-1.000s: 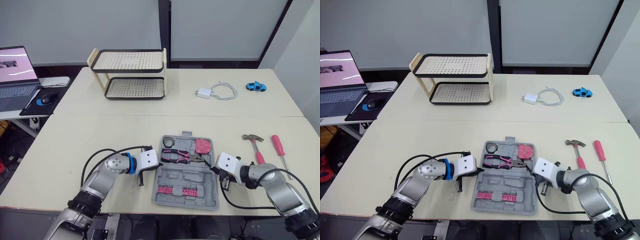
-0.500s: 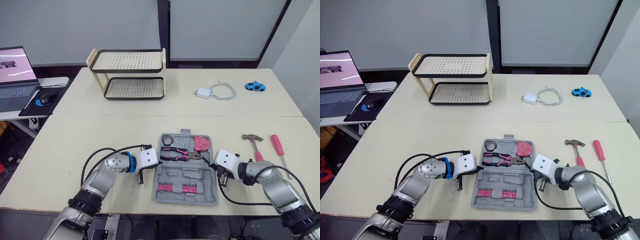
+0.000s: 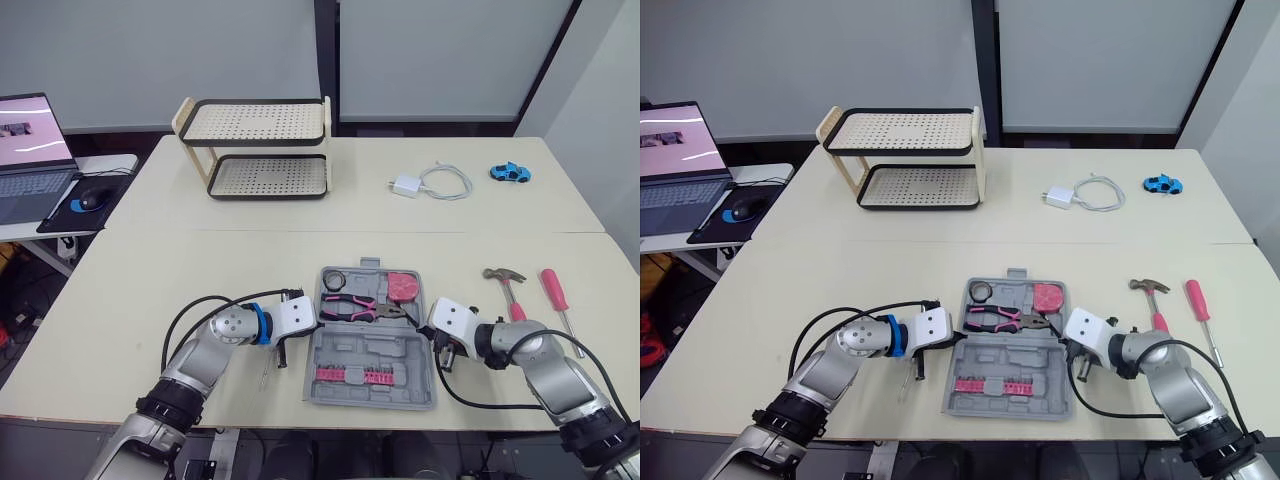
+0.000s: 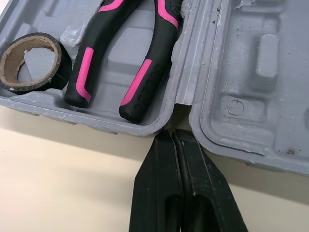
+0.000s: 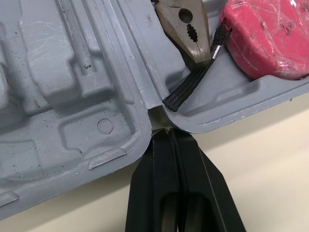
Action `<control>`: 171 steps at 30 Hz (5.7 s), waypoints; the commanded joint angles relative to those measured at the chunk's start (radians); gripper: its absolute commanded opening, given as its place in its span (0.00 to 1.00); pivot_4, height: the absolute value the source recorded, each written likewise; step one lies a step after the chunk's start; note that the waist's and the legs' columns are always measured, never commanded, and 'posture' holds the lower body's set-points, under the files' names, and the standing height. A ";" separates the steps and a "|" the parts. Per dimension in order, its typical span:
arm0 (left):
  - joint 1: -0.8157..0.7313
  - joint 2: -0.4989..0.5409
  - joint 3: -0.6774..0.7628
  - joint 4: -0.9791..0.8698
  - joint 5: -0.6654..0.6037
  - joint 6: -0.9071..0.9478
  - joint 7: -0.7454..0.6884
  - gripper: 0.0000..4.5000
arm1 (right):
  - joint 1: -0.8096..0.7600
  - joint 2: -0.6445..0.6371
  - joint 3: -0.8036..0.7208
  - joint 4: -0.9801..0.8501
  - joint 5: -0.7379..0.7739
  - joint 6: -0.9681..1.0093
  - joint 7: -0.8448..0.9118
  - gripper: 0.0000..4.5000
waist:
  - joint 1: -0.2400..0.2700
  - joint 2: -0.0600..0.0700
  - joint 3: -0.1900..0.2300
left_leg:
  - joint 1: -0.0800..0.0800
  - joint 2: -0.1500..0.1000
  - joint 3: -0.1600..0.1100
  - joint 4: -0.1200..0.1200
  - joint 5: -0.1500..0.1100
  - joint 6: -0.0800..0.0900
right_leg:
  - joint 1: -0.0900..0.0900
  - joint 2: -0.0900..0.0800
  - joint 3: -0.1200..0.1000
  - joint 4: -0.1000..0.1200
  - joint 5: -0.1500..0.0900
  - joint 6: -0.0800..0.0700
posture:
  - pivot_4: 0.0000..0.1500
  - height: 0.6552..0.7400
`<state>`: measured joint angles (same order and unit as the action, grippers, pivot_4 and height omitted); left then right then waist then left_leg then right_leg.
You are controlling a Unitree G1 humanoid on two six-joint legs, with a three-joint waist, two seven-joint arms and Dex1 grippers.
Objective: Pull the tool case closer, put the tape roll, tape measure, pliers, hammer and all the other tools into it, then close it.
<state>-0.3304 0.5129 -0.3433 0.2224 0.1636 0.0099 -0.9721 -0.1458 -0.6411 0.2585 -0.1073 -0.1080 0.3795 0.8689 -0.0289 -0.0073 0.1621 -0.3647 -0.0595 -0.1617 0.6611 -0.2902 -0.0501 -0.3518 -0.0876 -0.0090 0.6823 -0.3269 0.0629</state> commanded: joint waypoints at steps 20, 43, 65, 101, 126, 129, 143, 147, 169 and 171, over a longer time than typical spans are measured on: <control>0.013 0.017 -0.007 -0.053 -0.021 0.079 -0.039 0.01 | 0.017 -0.037 -0.027 -0.058 0.004 0.015 0.014 0.00 | 0.000 0.000 0.000 | 0.000 0.000 0.000 -0.001 0.000 0.000 | 0.000 0.000 0.001 -0.001 0.000 0.000 | 1.00 0.90; 0.092 0.360 0.389 -0.177 -0.340 0.168 -0.211 0.01 | 0.356 -0.316 -0.629 -0.409 0.268 0.139 0.154 0.00 | -0.001 0.000 0.005 | -0.003 0.002 0.000 -0.002 -0.001 0.001 | -0.002 -0.001 0.001 -0.003 0.000 0.000 | 1.00 0.90; 0.336 0.475 0.614 0.017 -0.412 0.089 -0.226 1.00 | 0.619 -0.470 -1.092 -0.108 0.264 -0.011 0.464 1.00 | 0.002 -0.001 0.010 | -0.002 0.003 0.003 -0.003 -0.002 0.003 | -0.001 -0.003 0.001 -0.004 -0.001 0.000 | 1.00 0.90; 0.349 0.504 0.600 0.075 -0.391 -0.144 -0.250 1.00 | 0.599 -0.372 -1.056 -0.034 0.257 -0.207 0.363 1.00 | 0.001 -0.001 0.010 | -0.002 0.004 0.004 -0.005 -0.002 0.002 | -0.001 -0.003 0.001 -0.004 -0.001 0.000 | 1.00 0.90; 0.384 0.466 0.540 -0.131 -0.402 -0.200 -0.252 1.00 | 0.262 -0.433 -0.588 -0.540 0.588 0.001 0.353 1.00 | 0.000 0.000 0.011 | -0.001 0.004 0.004 -0.006 -0.002 0.002 | -0.001 -0.002 0.001 -0.004 -0.001 0.000 | 1.00 0.90; 0.414 0.460 0.552 -0.159 -0.414 -0.184 -0.244 1.00 | 0.183 -0.422 -0.497 -0.541 0.602 0.030 0.340 1.00 | 0.000 -0.001 0.011 | -0.002 0.004 0.003 -0.006 -0.002 0.002 | -0.001 -0.003 0.000 -0.005 -0.001 0.000 | 1.00 0.90; 0.083 0.549 0.317 0.055 -0.293 -0.569 -0.552 1.00 | 0.064 -0.360 -0.278 -0.602 0.609 0.128 0.244 1.00 | 0.010 -0.003 0.013 | -0.002 0.002 0.002 -0.006 -0.002 0.002 | -0.001 -0.002 -0.001 -0.005 -0.001 0.000 | 1.00 0.90; -0.179 0.514 0.112 0.237 -0.244 -0.833 -0.641 1.00 | 0.055 -0.347 -0.249 -0.635 0.613 0.174 0.193 1.00 | 0.007 -0.004 0.013 | -0.003 0.000 0.002 -0.005 -0.001 0.002 | -0.002 -0.002 -0.001 -0.004 -0.001 0.000 | 1.00 0.90; -0.658 0.244 -0.435 0.725 -0.068 -1.478 -0.577 1.00 | 0.049 -0.342 -0.208 -0.707 0.649 0.293 0.127 1.00 | -0.004 -0.009 0.016 | -0.010 -0.001 0.001 0.002 -0.001 0.002 | -0.006 0.000 -0.003 -0.002 0.000 0.001 | 1.00 0.90; -0.694 0.223 -0.464 0.773 -0.017 -1.520 -0.556 1.00 | 0.047 -0.346 -0.208 -0.706 0.652 0.293 0.129 1.00 | -0.004 -0.011 0.017 | -0.011 -0.001 0.001 0.002 -0.001 0.002 | -0.006 0.000 -0.004 -0.002 0.000 0.001 | 1.00 0.90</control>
<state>-0.9931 0.7365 -0.7867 0.9660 0.1118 -1.4730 -1.5505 -0.0900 -0.9809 0.0607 -0.7825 0.5310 0.6752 0.9998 -0.0324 -0.0179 0.1790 -0.3755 -0.0607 -0.1601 0.6633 -0.2912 -0.0488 -0.3579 -0.0875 -0.0130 0.6802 -0.3273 0.0636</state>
